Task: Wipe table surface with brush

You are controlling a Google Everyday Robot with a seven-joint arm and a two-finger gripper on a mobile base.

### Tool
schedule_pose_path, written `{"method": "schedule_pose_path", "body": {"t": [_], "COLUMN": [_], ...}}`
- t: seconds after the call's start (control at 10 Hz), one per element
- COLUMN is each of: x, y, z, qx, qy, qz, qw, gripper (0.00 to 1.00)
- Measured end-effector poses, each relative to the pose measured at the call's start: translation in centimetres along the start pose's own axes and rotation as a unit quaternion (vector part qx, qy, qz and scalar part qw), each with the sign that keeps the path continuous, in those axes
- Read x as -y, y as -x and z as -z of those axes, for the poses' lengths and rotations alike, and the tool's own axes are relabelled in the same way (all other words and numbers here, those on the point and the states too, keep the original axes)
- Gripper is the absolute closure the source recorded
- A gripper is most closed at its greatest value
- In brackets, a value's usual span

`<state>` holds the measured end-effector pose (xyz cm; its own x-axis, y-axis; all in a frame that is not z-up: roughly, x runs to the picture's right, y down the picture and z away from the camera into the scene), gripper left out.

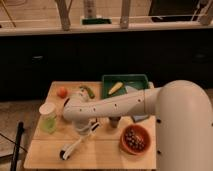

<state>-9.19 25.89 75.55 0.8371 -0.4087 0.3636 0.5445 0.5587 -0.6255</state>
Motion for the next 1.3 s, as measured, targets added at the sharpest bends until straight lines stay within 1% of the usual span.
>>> {"method": "schedule_pose_path", "body": {"t": [0.2, 0.3, 0.5, 0.6, 0.7, 0.8, 1.0, 1.1, 1.2, 1.3], "x": [-1.3, -1.2, -0.1, 0.6, 1.8, 2.7, 4.2, 4.9, 5.0, 4.9], "y": [-2.9, -3.9, -5.8, -6.2, -6.5, -6.1, -3.5, -1.6, -0.1, 1.0], "z": [0.0, -0.2, -0.5, -0.6, -0.7, -0.7, -1.0, -1.1, -1.1, -1.1], "qx": [-0.024, -0.035, -0.047, -0.049, -0.051, -0.045, -0.022, -0.007, 0.007, 0.017], "qy": [0.009, 0.012, 0.010, 0.006, -0.002, -0.006, -0.013, -0.017, -0.016, -0.016], "qz": [-0.030, -0.041, -0.056, -0.056, -0.053, -0.043, -0.013, 0.008, 0.030, 0.042], "qw": [0.9992, 0.9985, 0.9973, 0.9972, 0.9973, 0.9981, 0.9996, 0.9998, 0.9994, 0.9989], "gripper": [1.00, 1.00, 1.00, 1.00, 1.00, 1.00, 1.00, 1.00, 1.00, 1.00]}}
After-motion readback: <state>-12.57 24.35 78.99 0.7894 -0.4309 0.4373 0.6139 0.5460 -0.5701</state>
